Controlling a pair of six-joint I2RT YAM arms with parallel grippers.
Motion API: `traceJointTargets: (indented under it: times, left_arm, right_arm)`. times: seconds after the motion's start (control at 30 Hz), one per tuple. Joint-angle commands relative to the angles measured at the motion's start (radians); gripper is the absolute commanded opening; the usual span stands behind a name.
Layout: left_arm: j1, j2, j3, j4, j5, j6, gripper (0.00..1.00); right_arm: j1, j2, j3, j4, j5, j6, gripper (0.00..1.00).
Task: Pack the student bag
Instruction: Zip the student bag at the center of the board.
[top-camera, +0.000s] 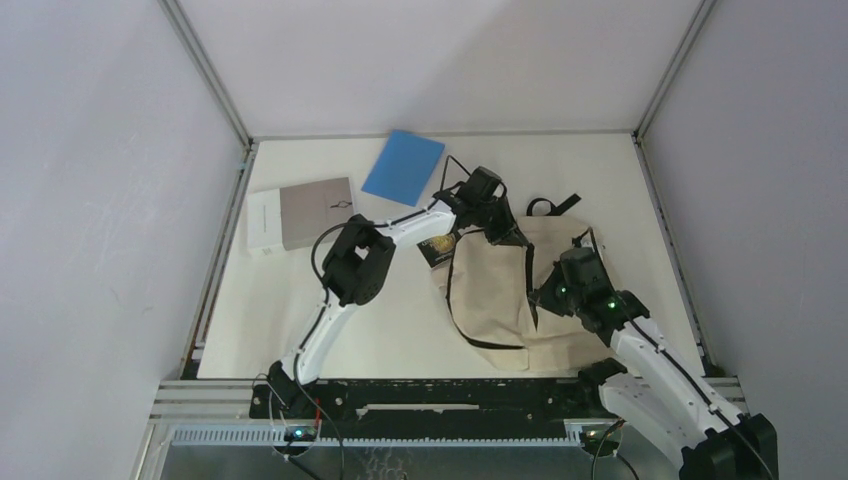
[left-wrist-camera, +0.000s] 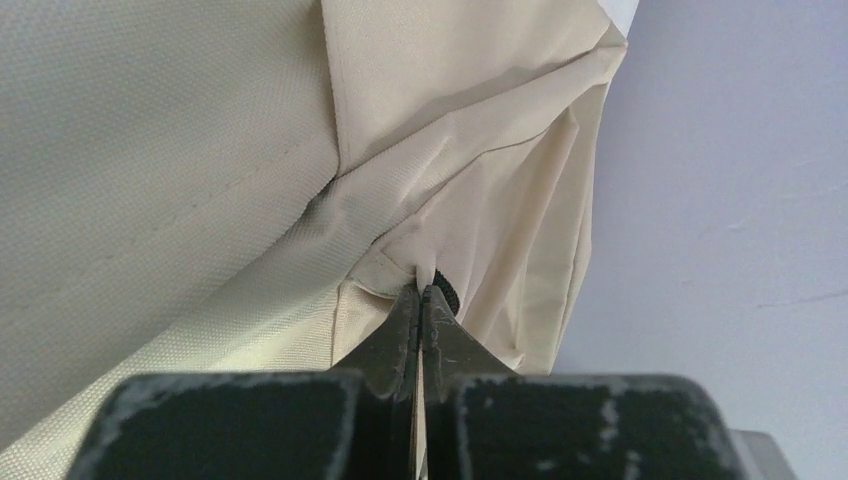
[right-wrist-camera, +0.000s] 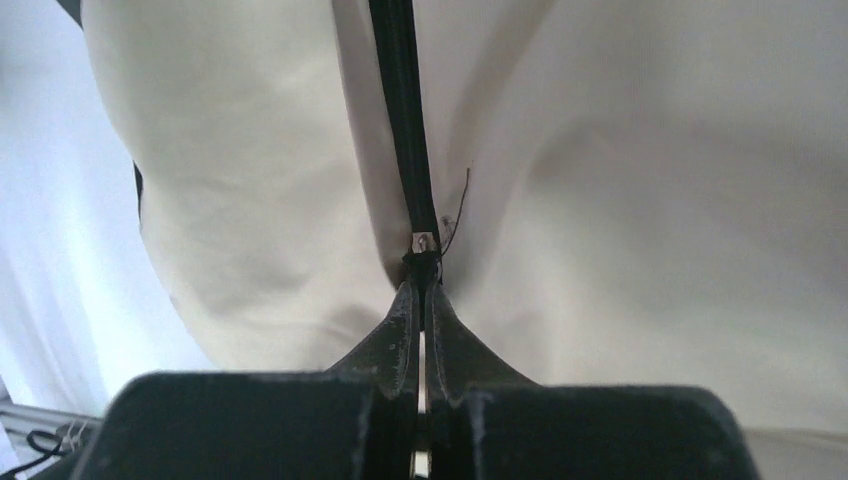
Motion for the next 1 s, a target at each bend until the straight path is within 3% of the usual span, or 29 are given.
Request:
traceJointTargets:
  times: [0.0,0.37,0.6,0.77,0.8,0.83,0.9,0.97]
  left_arm:
    - [0.042,-0.025,0.066,0.068,-0.078,-0.048,0.00]
    - [0.051,0.007,0.096,0.090,-0.097,-0.077,0.00]
    - [0.044,-0.037,0.039,0.125,-0.084,-0.064,0.00]
    - [-0.005,-0.164,-0.016,0.109,-0.131,0.039,0.01]
    - [-0.009,-0.178,-0.011,0.104,-0.124,0.056,0.08]
    - [-0.010,-0.189,0.001,0.095,-0.115,0.075,0.21]
    - [-0.013,-0.203,0.037,0.071,-0.080,0.116,0.44]
    - [-0.021,-0.228,0.066,0.042,-0.042,0.167,0.69]
  right_arm:
    - [0.043,-0.062,-0.039,-0.088,-0.044,0.084,0.00]
    - [0.226,-0.153,-0.114,-0.334,0.081,0.402,0.00]
    - [0.276,-0.192,-0.151,-0.343,0.076,0.423,0.00]
    - [0.321,-0.298,-0.080,-0.357,0.163,0.417,0.00]
    - [0.323,-0.311,-0.066,-0.360,0.178,0.412,0.00]
    - [0.323,-0.318,-0.051,-0.361,0.187,0.401,0.10]
    - [0.326,-0.307,-0.023,-0.349,0.196,0.366,0.41]
    - [0.336,-0.276,0.008,-0.337,0.213,0.343,0.59]
